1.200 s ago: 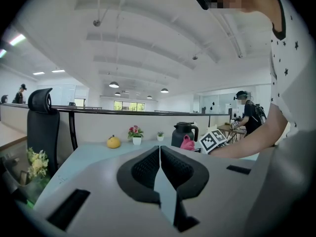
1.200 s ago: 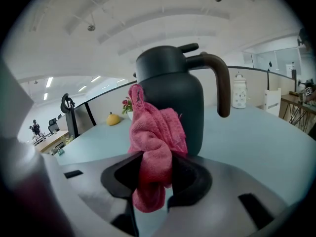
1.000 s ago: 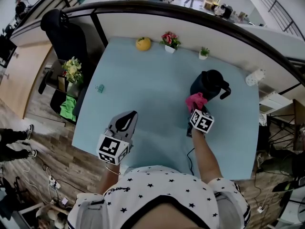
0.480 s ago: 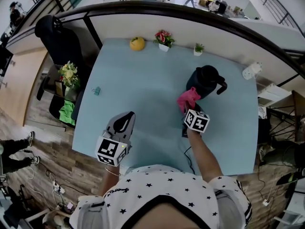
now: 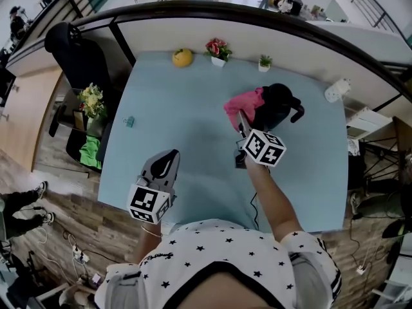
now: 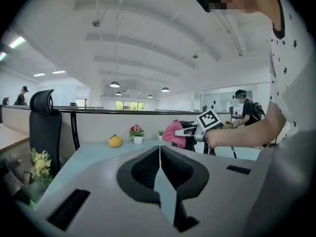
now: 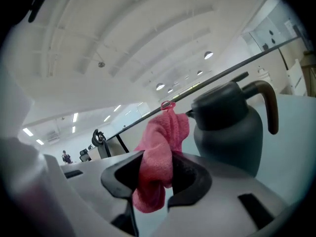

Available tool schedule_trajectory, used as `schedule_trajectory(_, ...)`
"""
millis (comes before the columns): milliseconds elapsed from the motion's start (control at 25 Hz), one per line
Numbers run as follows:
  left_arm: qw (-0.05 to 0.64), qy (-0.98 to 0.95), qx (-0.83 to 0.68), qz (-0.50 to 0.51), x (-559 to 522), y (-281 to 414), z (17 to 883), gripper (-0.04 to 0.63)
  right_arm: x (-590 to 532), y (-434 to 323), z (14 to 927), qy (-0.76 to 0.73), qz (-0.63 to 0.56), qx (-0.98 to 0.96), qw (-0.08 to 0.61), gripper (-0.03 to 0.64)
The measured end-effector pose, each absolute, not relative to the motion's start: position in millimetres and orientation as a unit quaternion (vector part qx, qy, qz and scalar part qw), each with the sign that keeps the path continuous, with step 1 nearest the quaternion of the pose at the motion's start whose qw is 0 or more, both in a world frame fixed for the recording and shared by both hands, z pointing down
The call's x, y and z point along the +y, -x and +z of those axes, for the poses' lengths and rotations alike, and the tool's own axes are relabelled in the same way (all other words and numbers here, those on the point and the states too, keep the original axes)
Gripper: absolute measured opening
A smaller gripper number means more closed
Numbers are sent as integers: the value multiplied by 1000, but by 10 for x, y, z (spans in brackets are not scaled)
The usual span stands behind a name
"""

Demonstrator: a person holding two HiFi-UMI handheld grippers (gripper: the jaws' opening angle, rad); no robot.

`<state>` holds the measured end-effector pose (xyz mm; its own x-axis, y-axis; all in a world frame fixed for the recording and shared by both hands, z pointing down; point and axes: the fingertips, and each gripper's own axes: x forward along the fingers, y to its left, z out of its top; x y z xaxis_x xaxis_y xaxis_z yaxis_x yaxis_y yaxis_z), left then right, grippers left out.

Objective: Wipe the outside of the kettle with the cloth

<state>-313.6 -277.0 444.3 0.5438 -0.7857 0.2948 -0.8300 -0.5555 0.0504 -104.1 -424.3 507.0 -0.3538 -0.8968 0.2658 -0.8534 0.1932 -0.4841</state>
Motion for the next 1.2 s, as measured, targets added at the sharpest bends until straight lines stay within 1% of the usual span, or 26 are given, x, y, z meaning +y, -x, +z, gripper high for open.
schedule_trajectory(200, 96, -870, -468, 120, -2761, 3169, 4470, 31, -4432, 837, 4954, 579, -314, 744, 109, 135)
schedule_trajectory(400, 99, -868, -471, 122, -2763, 3179, 4476, 31, -4420, 643, 5145, 599, -354, 706, 133, 135)
schedule_trajectory(640, 100, -870, -467, 124, -2775, 3143, 4502, 31, -4381, 614, 5430, 606, -384, 684, 132, 135)
schedule_trajectory(1200, 109, -866, -469, 137, -2833, 3156, 4573, 31, -4286, 548, 6035, 621, -419, 657, 80, 135)
